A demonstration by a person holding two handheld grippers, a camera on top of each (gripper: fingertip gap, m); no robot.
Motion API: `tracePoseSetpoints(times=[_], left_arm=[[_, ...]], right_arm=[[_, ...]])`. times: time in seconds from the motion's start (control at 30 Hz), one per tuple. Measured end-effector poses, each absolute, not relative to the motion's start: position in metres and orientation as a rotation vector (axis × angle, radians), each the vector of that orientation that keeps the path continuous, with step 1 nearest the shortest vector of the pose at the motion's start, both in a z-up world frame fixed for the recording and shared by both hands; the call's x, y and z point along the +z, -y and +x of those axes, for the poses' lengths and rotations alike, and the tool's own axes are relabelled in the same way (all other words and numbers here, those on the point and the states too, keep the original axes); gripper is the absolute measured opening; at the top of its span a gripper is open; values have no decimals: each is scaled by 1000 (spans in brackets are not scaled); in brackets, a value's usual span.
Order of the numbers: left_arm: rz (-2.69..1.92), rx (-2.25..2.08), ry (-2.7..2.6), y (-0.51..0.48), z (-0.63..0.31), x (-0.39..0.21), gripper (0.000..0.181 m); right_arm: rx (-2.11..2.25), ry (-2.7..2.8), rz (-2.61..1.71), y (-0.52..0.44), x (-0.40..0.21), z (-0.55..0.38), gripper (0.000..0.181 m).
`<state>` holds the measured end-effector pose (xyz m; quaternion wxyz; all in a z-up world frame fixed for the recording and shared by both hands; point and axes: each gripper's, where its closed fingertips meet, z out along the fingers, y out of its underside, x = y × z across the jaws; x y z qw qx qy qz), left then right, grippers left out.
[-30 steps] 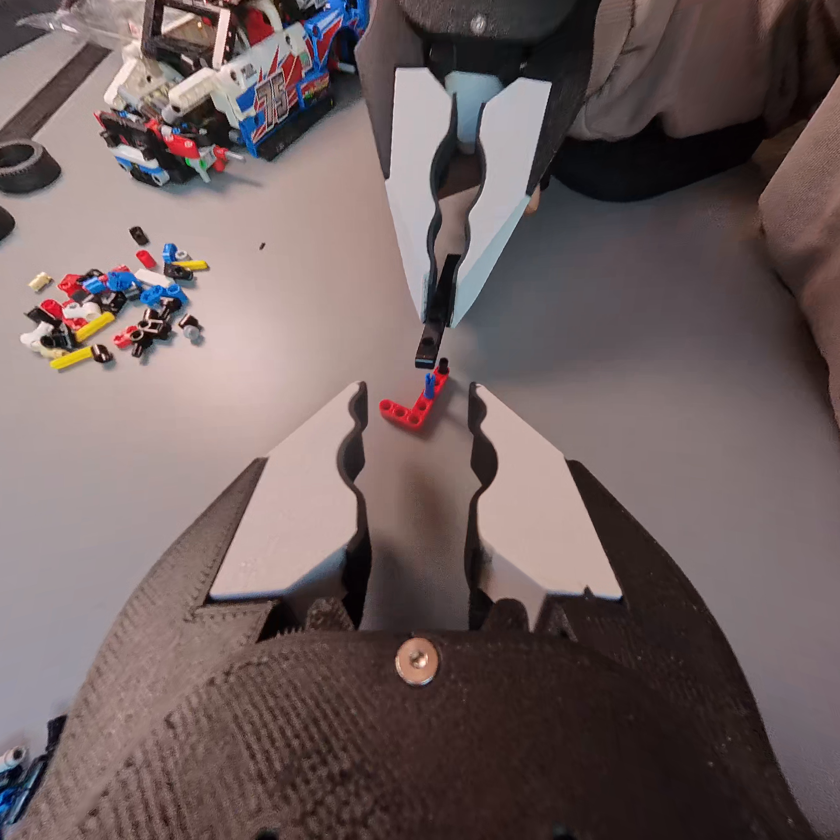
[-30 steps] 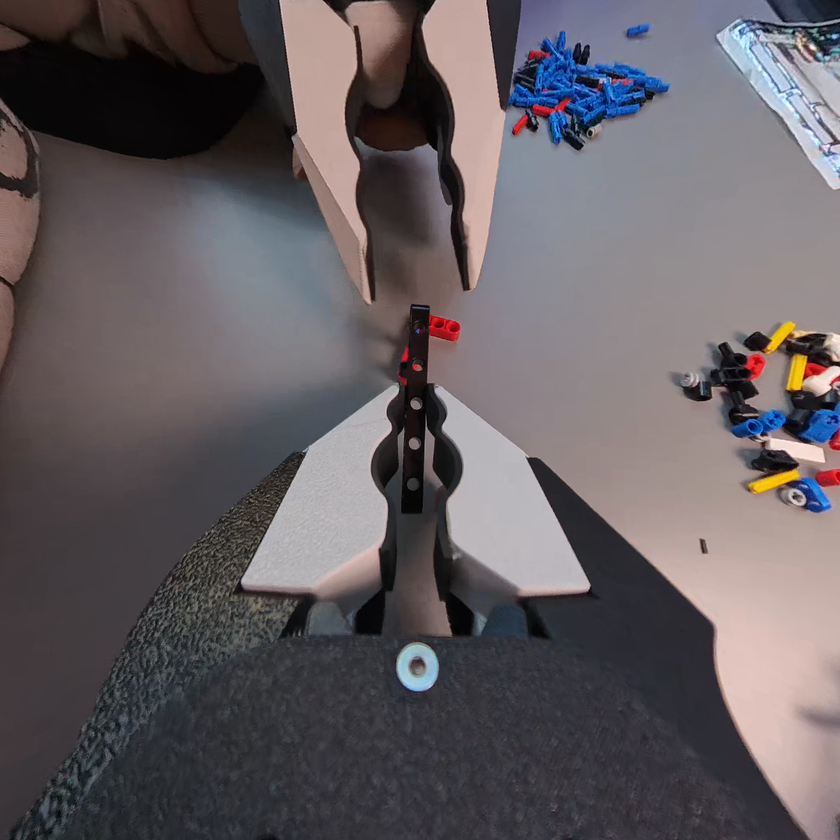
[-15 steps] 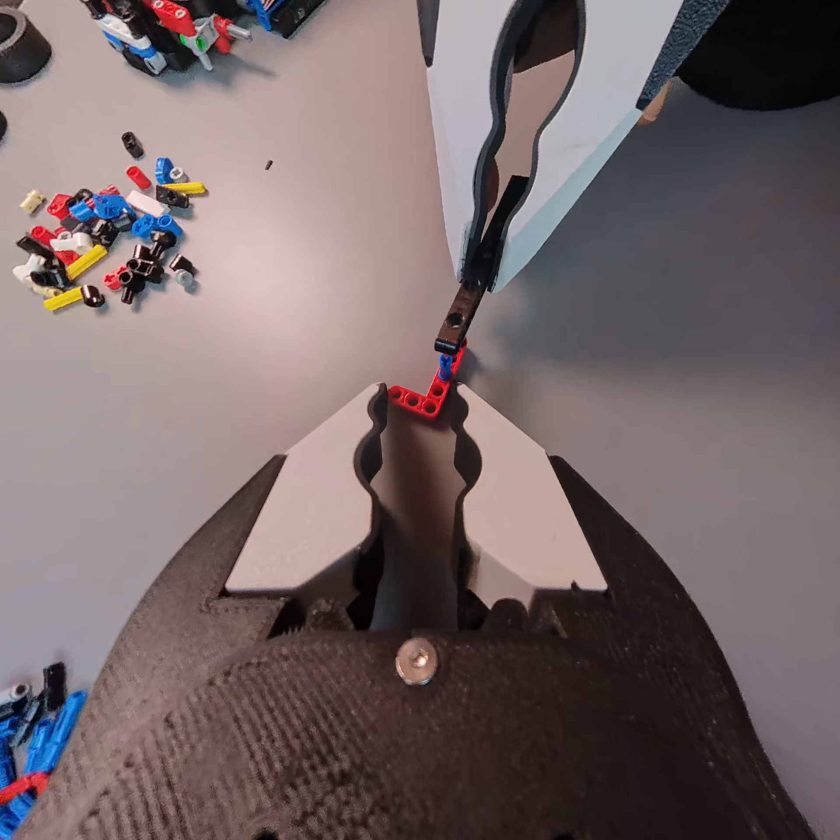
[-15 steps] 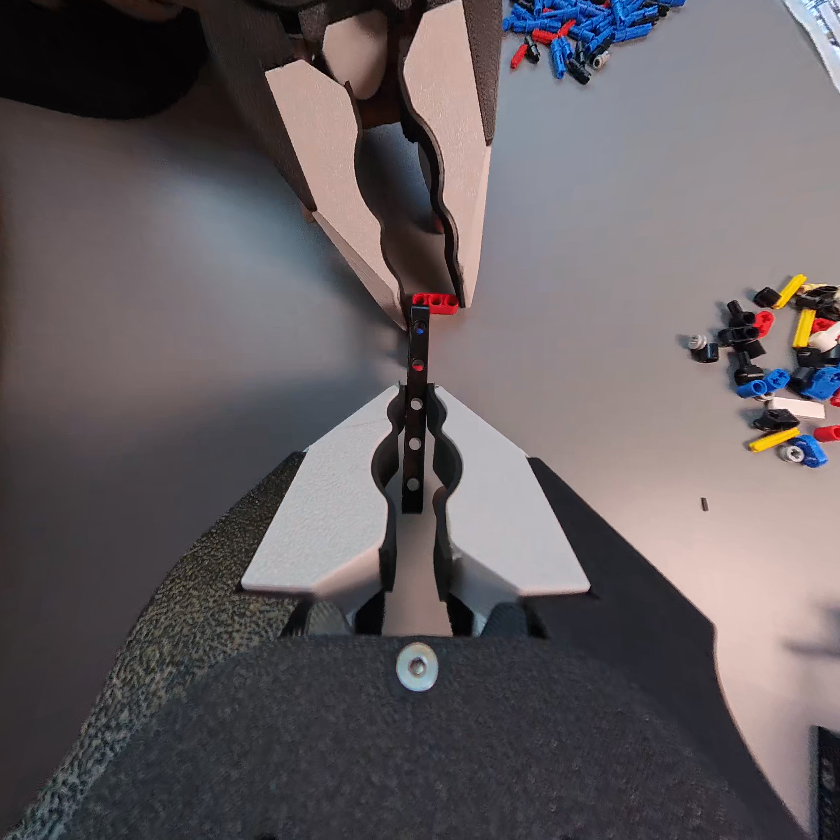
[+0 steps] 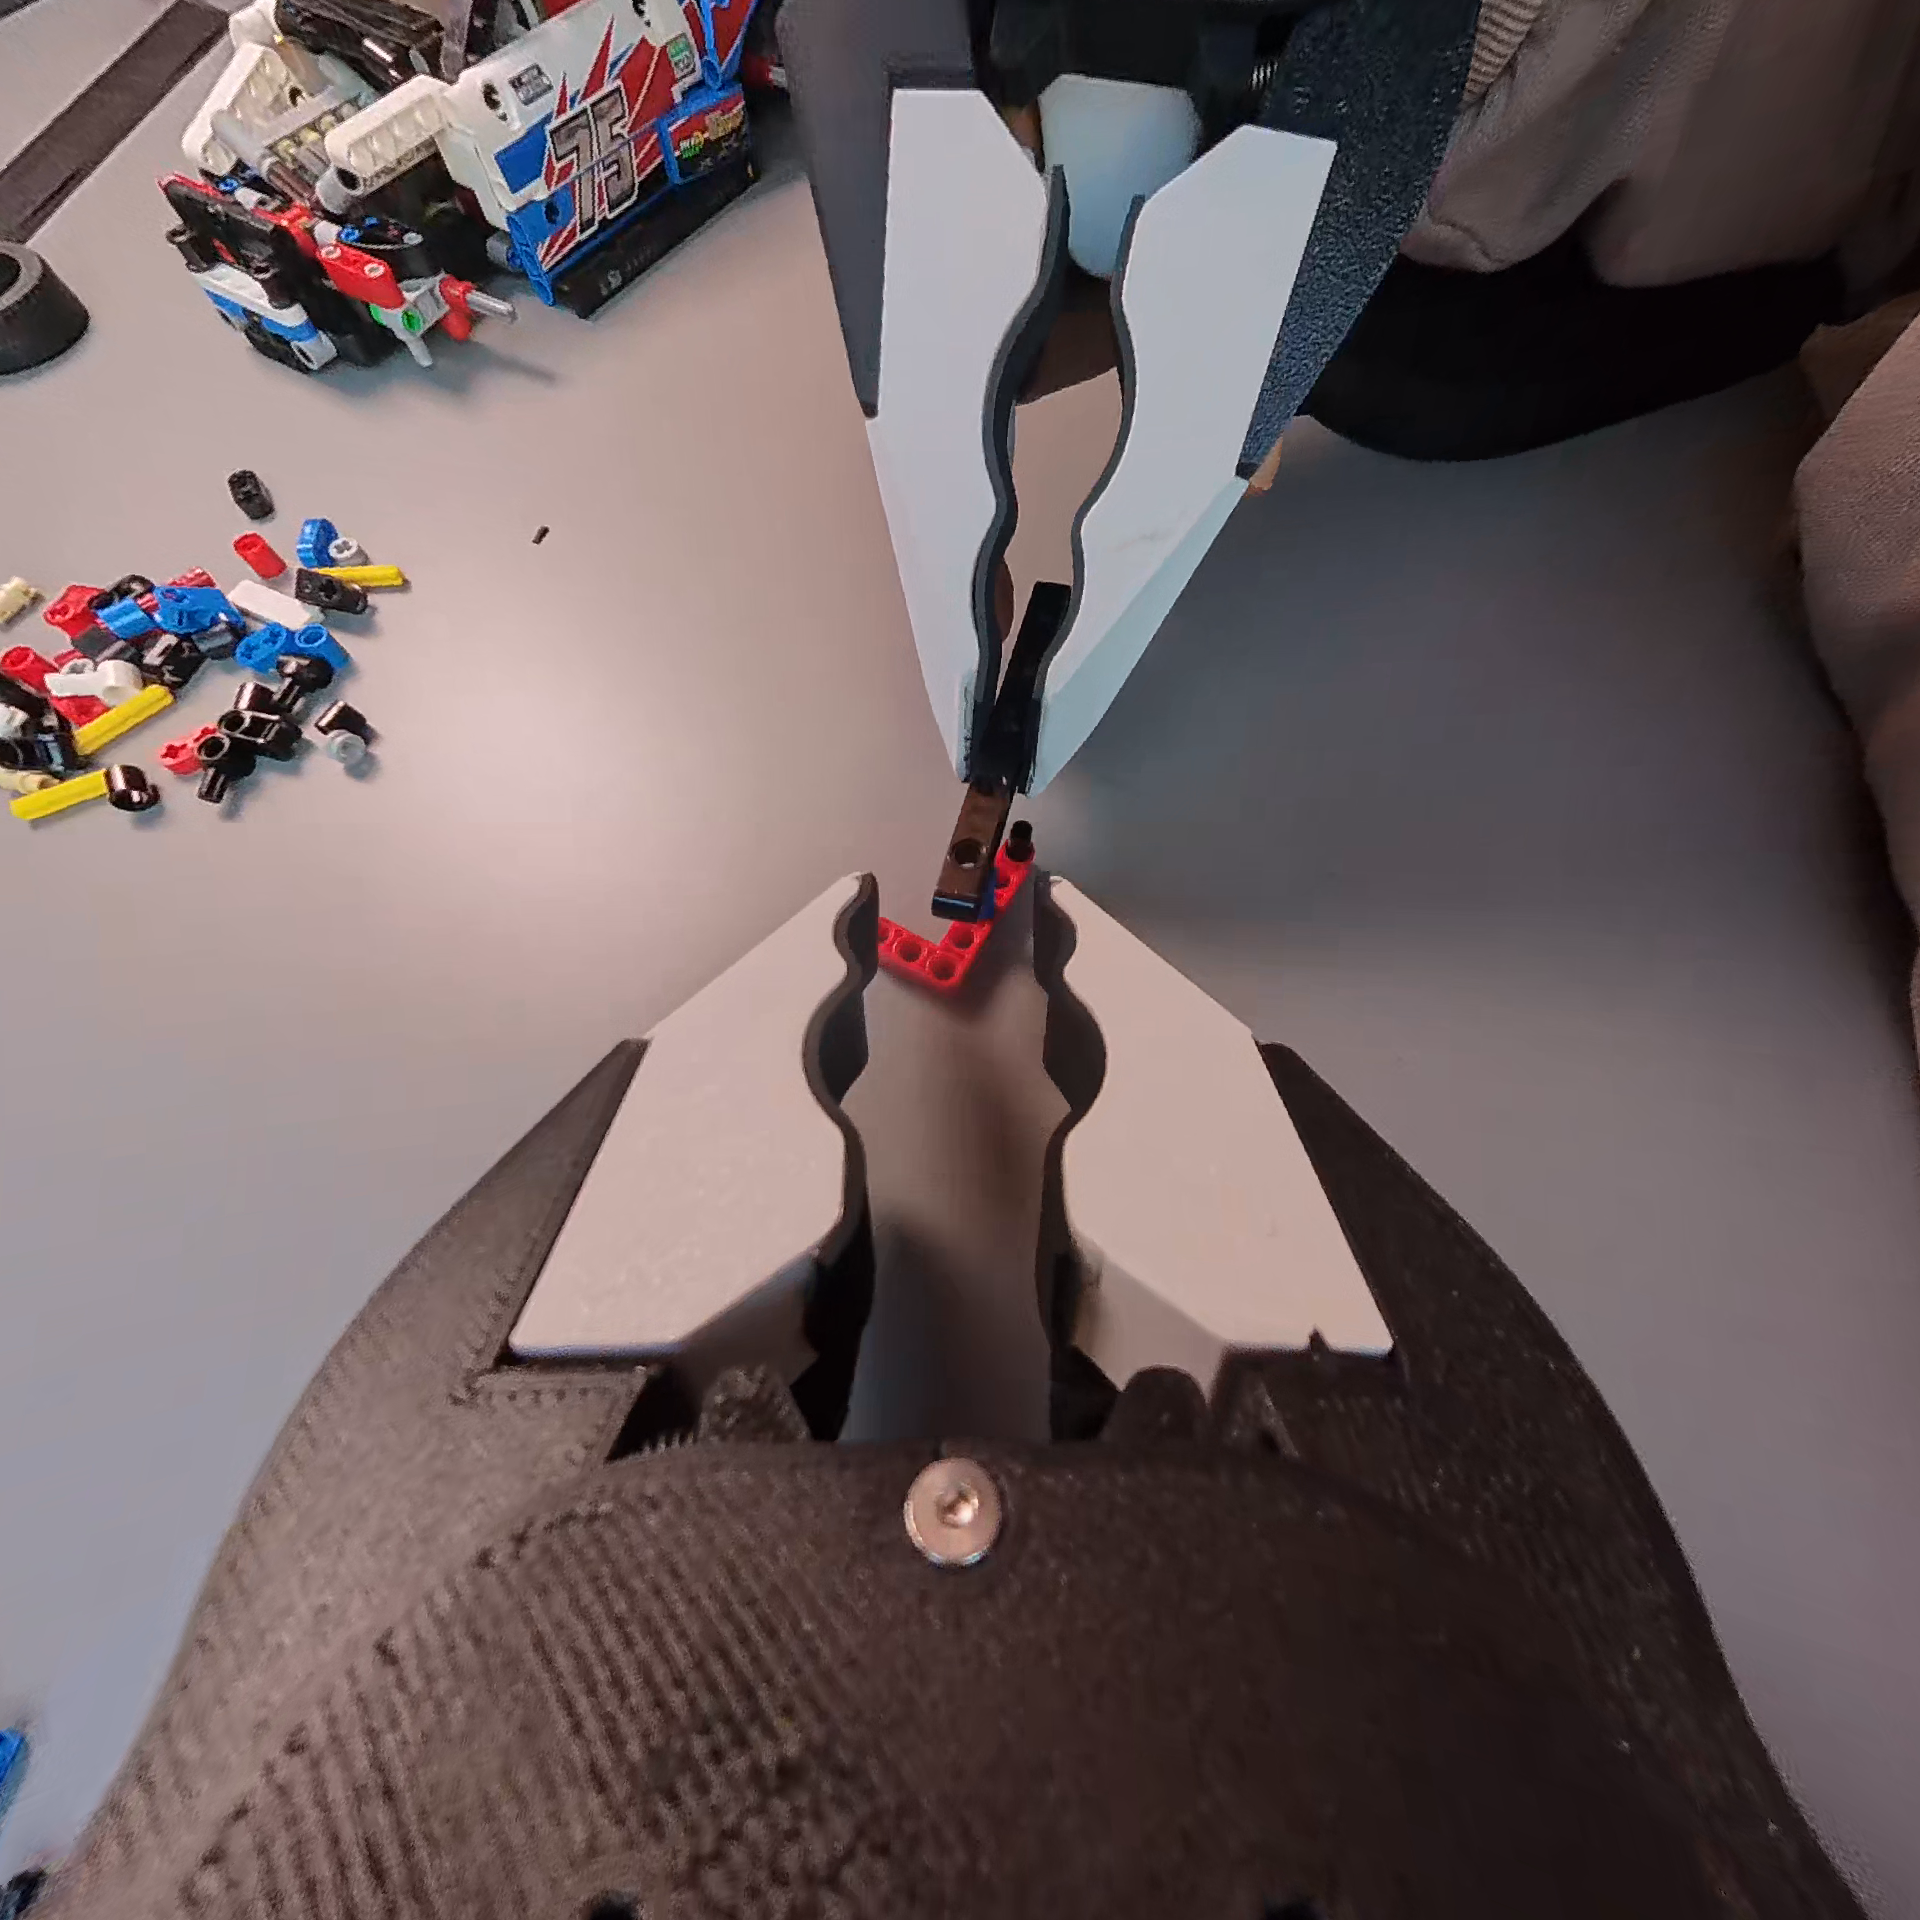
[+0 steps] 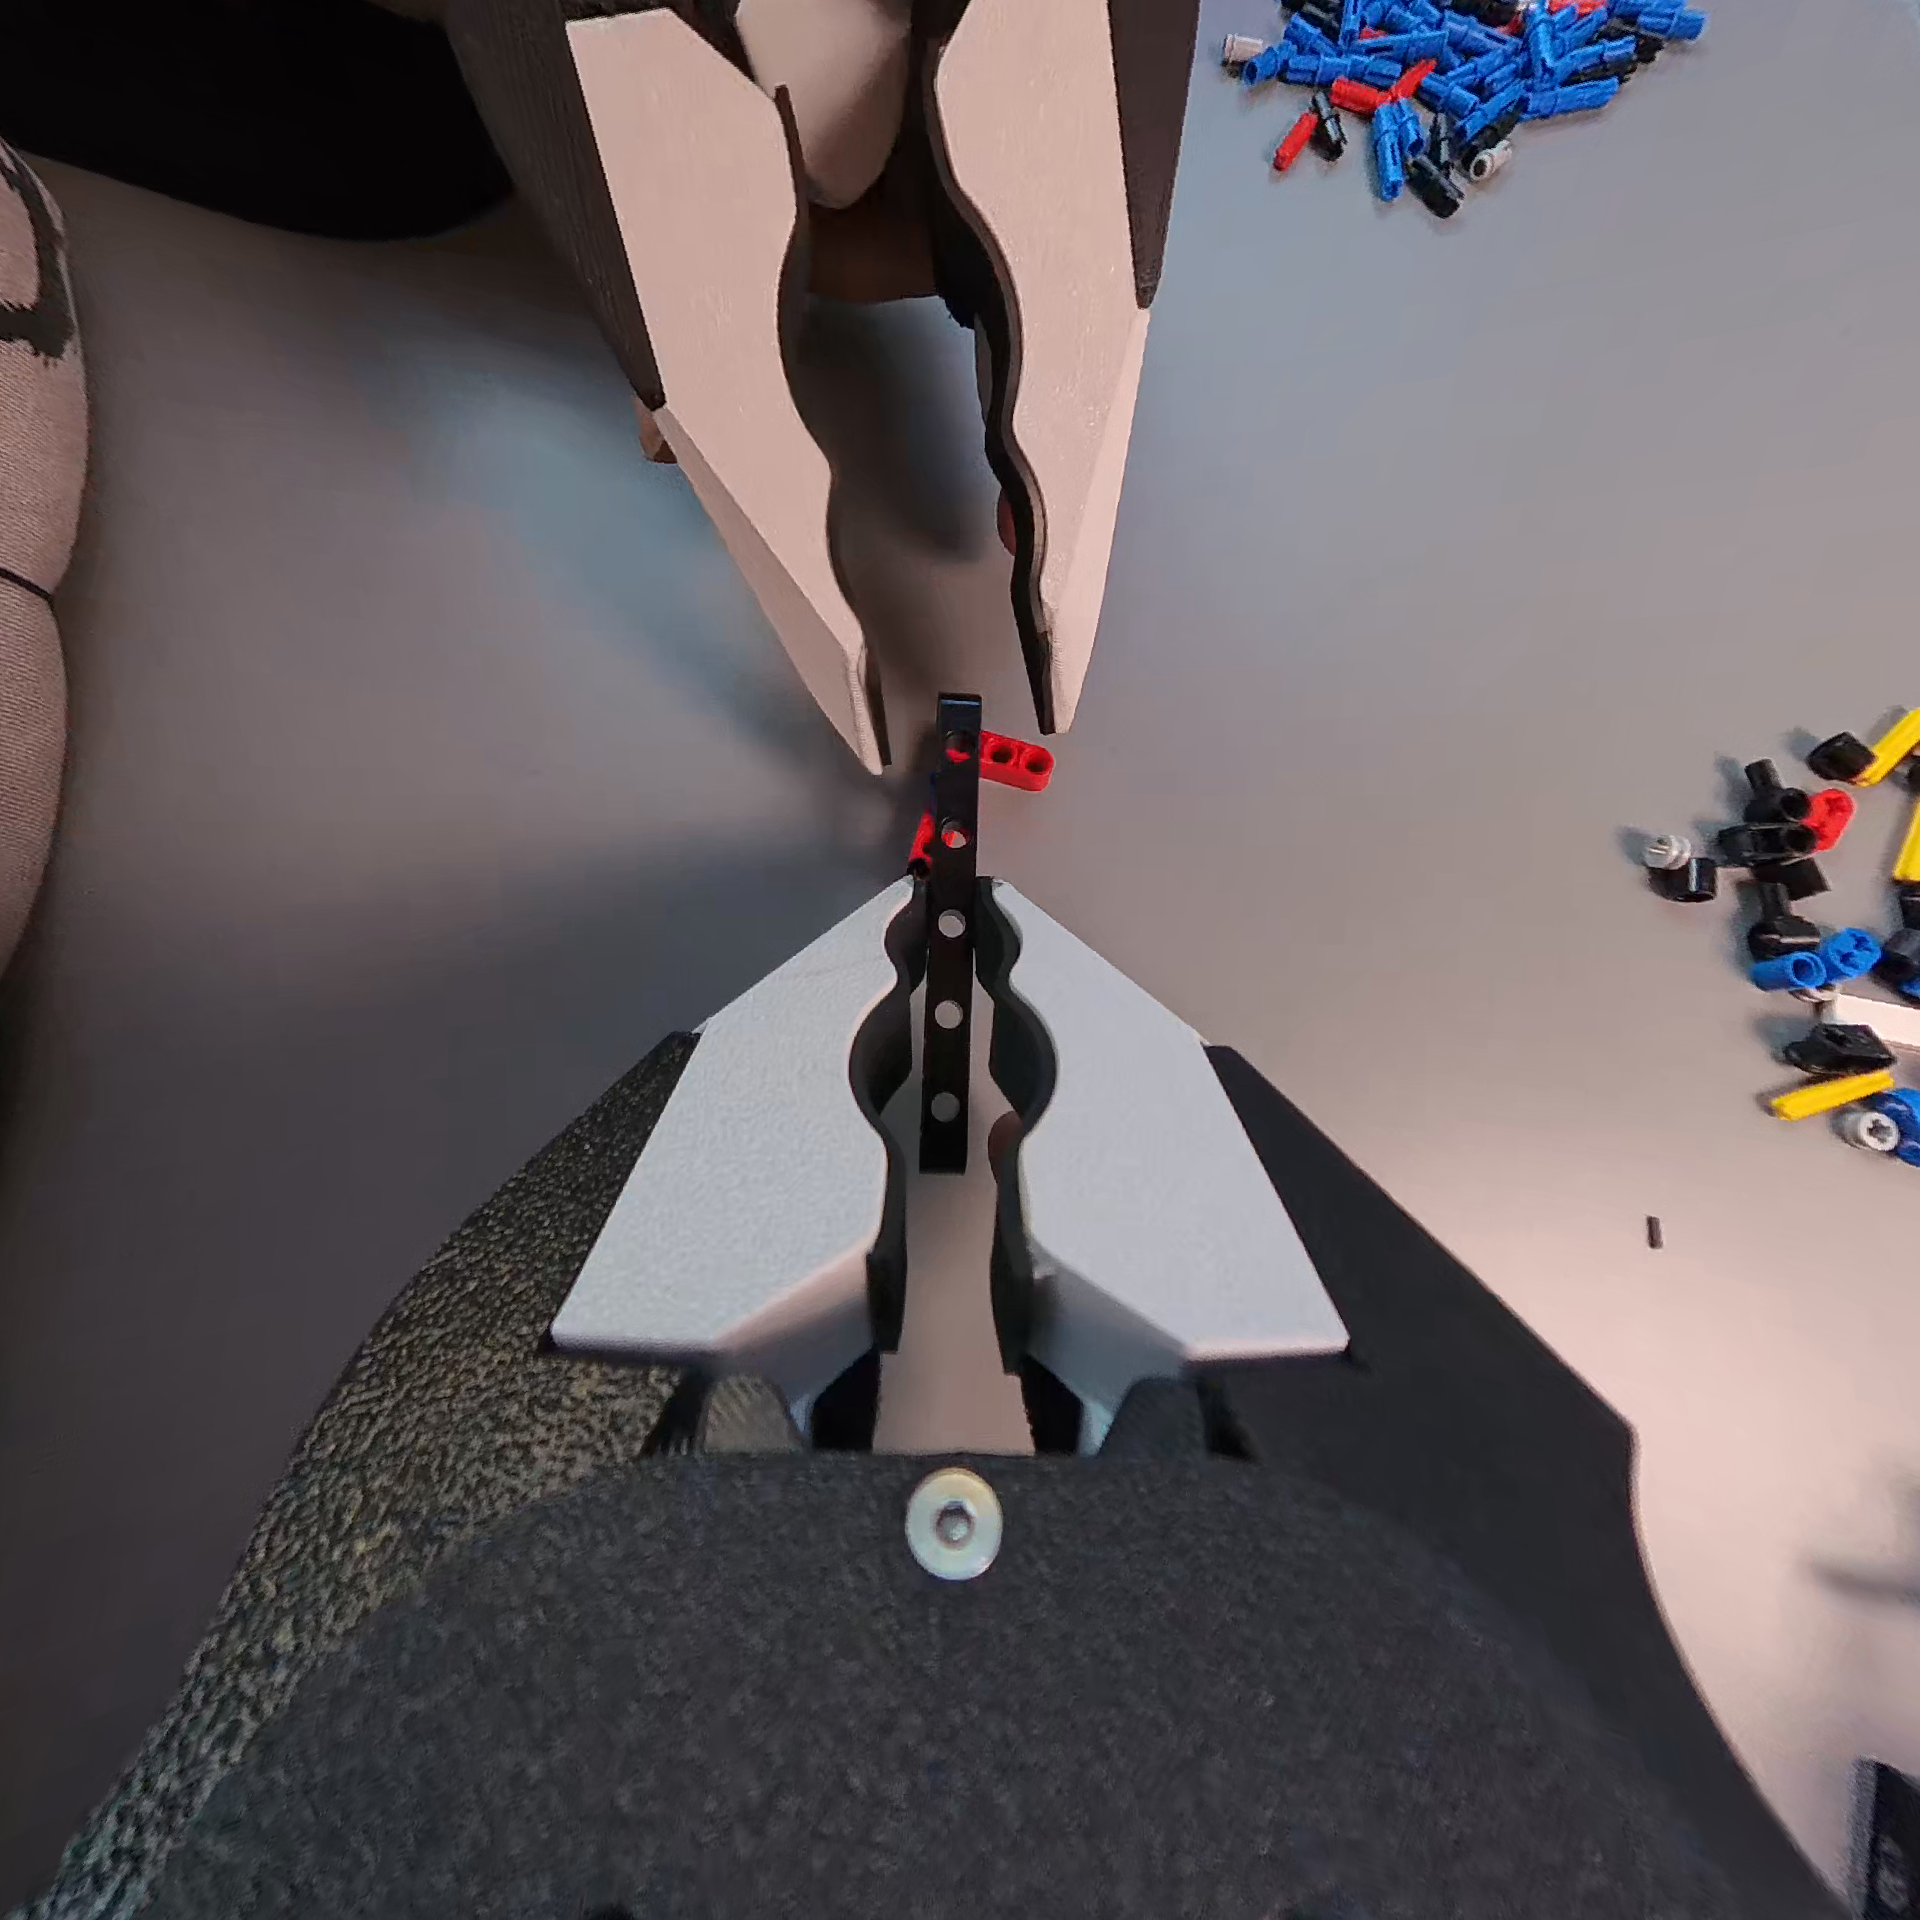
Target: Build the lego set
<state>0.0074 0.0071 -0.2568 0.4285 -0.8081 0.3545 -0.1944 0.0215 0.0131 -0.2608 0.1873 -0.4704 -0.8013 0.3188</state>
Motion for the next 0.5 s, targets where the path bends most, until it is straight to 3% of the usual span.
tracePoseSetpoints(times=[0.5], left_arm=[[-1893,-572,-1086,-7,13,-246,10]], right_arm=[[836,2117,-1518,-8,-255,26,6]])
